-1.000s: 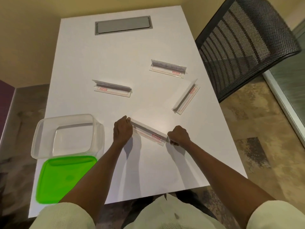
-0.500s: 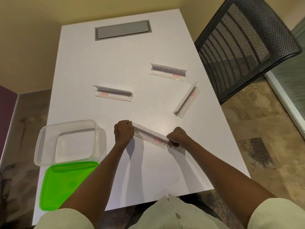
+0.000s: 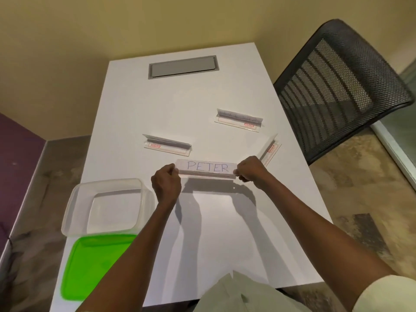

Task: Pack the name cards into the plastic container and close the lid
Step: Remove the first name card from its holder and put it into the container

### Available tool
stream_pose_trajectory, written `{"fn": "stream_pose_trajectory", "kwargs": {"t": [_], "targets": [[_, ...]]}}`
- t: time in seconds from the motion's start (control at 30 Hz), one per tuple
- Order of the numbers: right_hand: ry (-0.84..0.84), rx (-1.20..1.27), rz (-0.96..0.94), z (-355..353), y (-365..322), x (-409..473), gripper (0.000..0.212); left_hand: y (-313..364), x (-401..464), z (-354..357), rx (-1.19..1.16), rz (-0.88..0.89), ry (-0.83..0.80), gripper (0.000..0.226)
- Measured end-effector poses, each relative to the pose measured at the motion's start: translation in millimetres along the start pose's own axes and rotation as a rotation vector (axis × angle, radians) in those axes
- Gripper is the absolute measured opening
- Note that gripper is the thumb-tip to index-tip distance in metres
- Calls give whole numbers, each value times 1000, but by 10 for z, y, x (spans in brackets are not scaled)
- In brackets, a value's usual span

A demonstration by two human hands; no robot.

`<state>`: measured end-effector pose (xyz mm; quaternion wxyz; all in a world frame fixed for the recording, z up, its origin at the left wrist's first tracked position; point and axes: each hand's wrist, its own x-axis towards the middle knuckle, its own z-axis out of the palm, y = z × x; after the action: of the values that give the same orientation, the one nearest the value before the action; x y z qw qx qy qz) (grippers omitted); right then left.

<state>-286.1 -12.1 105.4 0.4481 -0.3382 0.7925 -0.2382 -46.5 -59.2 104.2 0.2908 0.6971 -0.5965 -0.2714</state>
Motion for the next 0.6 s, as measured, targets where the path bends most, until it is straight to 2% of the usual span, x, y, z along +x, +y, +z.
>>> {"fn": "stream_pose_trajectory", "kwargs": {"t": [0.07, 0.13, 0.2, 0.3, 0.4, 0.47, 0.6], "targets": [[32, 20, -48, -56, -47, 15, 31, 47, 12, -42, -53, -10, 28, 8], [83, 46, -89, -81, -77, 22, 11, 89, 16, -72, -102, -45, 53, 21], [135, 37, -129, -92, -98, 52, 26, 102, 31, -97, -140, -69, 62, 24], [205, -11, -220, -113, -158, 42, 33, 92, 53, -110, -153, -88, 52, 14], [290, -37, -316, -109, -224, -4, 37, 40, 66, -102, -134, -88, 36, 28], [327, -7, -358, -82, -243, -40, 36, 8, 69, -95, -141, -110, 18, 12], [346, 70, -386, -28, -232, -56, 35, -38, 82, -71, -151, -98, 10, 6]]}}
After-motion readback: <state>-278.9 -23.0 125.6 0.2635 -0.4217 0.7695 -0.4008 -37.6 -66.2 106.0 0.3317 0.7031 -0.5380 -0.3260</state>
